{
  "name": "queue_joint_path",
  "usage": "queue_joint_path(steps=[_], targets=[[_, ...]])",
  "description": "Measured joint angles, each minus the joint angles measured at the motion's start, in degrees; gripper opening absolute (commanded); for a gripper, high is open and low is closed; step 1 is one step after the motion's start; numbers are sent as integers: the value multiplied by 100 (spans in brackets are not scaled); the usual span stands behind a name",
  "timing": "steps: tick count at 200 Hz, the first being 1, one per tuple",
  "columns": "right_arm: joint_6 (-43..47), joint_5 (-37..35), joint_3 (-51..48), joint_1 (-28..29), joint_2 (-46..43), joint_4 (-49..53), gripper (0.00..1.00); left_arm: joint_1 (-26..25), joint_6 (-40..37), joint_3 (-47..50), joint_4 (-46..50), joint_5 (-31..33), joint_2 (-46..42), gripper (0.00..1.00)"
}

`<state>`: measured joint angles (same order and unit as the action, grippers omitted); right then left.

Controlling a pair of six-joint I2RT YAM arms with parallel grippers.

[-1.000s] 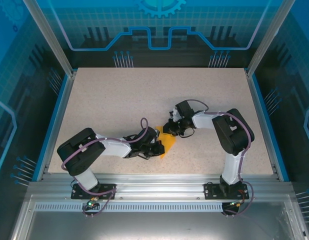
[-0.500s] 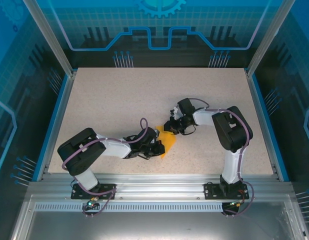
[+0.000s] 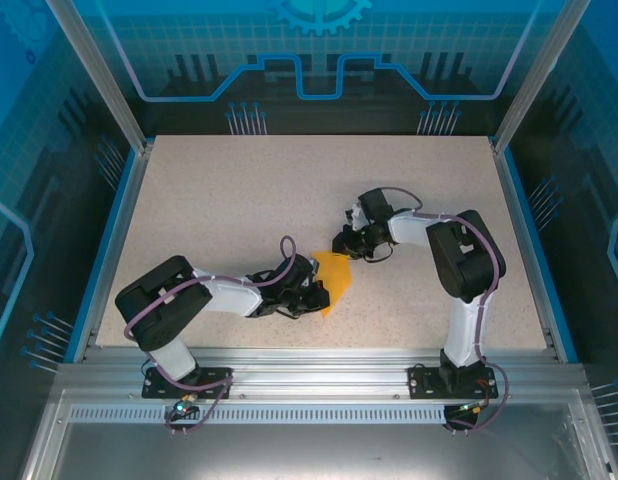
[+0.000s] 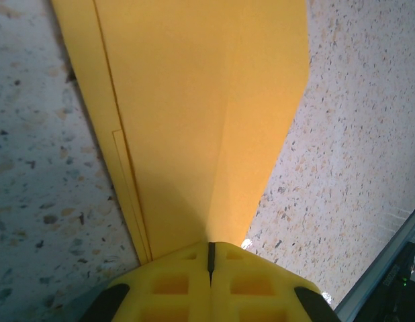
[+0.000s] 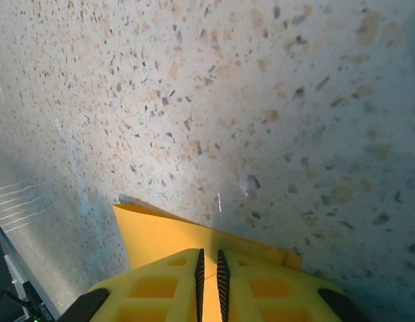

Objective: Fold a paper plane with a square sheet of paper (pick it up from the middle)
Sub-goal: Fourth fold the wing at the center of the table.

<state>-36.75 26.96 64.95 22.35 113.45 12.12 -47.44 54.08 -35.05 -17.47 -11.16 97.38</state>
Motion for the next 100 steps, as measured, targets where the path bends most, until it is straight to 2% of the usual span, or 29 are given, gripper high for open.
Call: queue_joint_path(steps=[47, 100], targets=[[122, -232, 286, -72, 98, 179, 18, -4, -2, -4, 2, 0, 2, 2], [343, -555, 815, -457, 173, 404, 20, -9, -4, -7, 2, 2, 2, 2]])
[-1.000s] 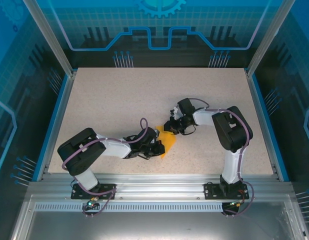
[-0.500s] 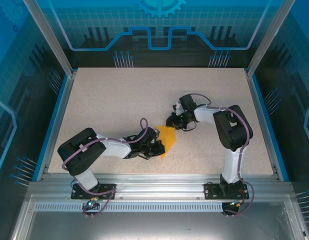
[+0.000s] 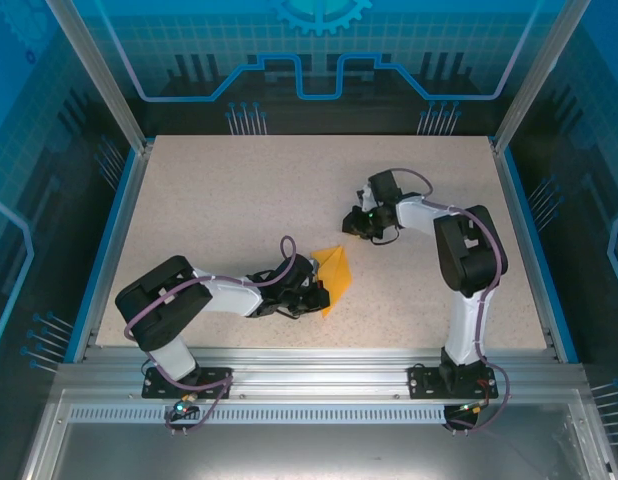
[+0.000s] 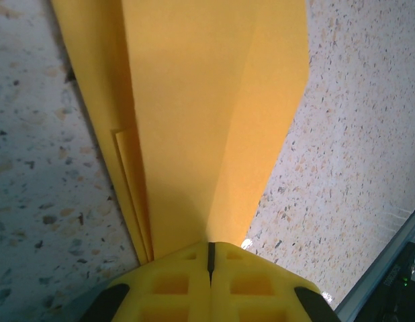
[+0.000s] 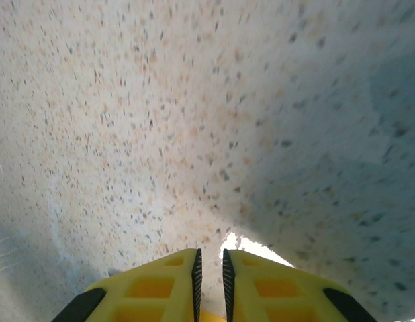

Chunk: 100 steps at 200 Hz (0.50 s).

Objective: Fold a paper plane with a square sheet of paper (pick it up from the middle)
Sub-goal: Fourth fold the wing at the center of the table.

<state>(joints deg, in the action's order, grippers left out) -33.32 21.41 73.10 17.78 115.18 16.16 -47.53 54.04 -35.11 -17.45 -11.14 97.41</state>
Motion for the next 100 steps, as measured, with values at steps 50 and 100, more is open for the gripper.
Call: queue_joint_path(steps=[50, 100], targets=[[127, -2, -483, 9, -774, 227, 22, -42, -61, -103, 164, 57, -96, 5], [31, 243, -916, 472, -1379, 33, 19, -140, -334, -323, 839, 136, -190, 5]])
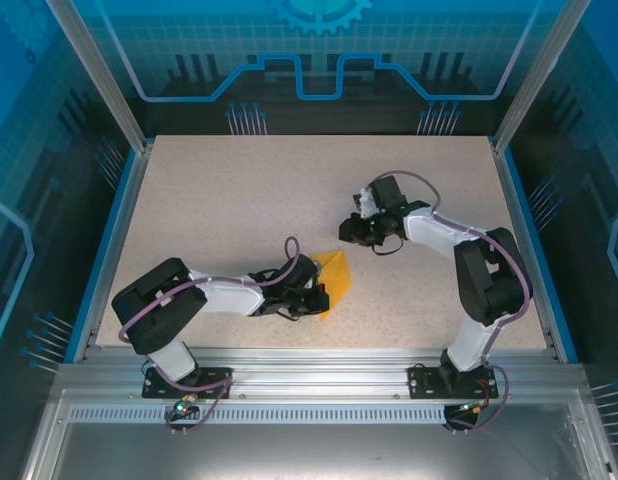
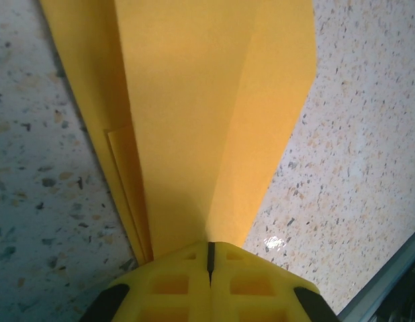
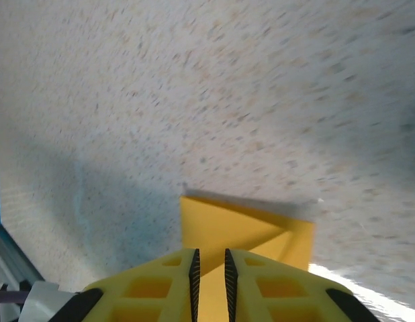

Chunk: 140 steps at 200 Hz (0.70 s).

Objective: Fold a paper plane with a square sheet of paper (pick it up from the middle)
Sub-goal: Fourth fold the wing at the center of the table.

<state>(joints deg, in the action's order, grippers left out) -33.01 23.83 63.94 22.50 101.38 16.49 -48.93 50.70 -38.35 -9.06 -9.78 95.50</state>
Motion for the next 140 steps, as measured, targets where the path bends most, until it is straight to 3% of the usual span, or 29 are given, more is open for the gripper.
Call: queue_joint_path(steps=[38, 140], targets=[[-203, 57, -118, 411, 415, -293, 17, 0, -4, -17, 24, -2, 13, 5], [-330, 369, -415, 92, 903, -619, 17, 0, -4, 131, -221, -7, 0, 4]])
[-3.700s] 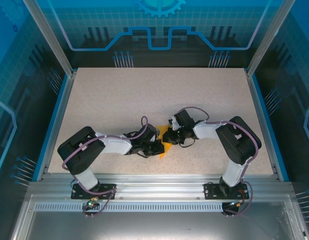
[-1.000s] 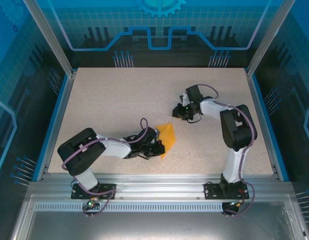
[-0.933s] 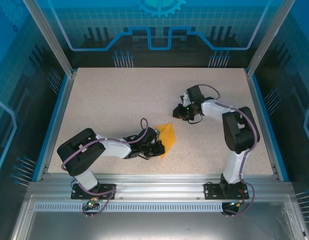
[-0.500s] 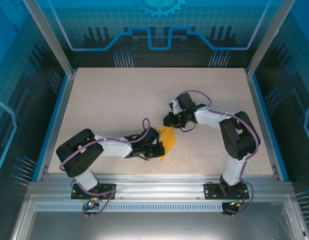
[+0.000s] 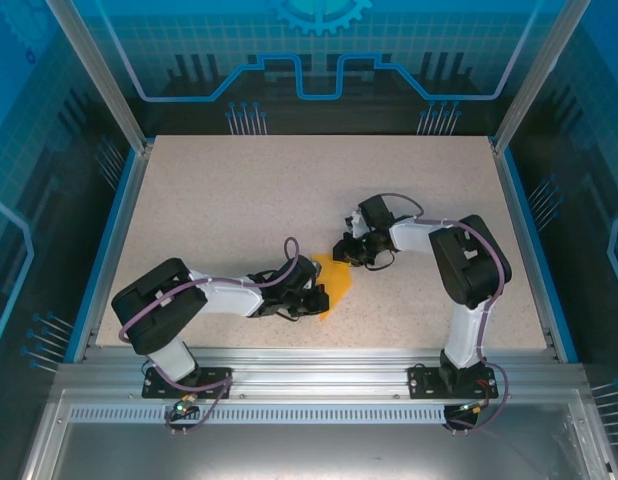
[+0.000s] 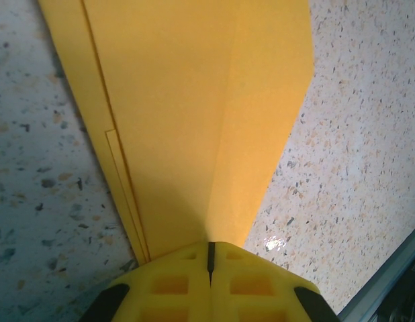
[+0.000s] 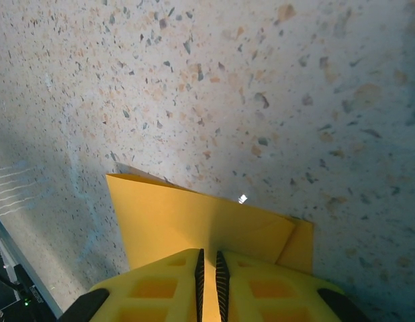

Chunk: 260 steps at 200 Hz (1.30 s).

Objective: Fold a paper plane with a square sheet of paper (pick it up from the middle)
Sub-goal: Fourth fold the wing at the center of the table.

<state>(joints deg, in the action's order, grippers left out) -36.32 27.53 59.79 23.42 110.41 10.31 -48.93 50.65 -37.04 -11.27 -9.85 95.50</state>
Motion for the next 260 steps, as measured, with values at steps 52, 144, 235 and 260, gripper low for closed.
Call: queue_joint_path(steps=[52, 144, 235, 260], targets=[[61, 391, 326, -208, 258, 306, 17, 0, 2, 9, -22, -2, 0, 4], [282, 72, 745, -463, 415, 507, 18, 0, 2, 46, -101, -2, 0, 4], [448, -647, 802, -634, 46, 763, 23, -35, -4, 22, 96, 0, -107, 12], [518, -761, 498, -625, -776, 861, 29, -118, -142, -118, 957, 9, -433, 23]])
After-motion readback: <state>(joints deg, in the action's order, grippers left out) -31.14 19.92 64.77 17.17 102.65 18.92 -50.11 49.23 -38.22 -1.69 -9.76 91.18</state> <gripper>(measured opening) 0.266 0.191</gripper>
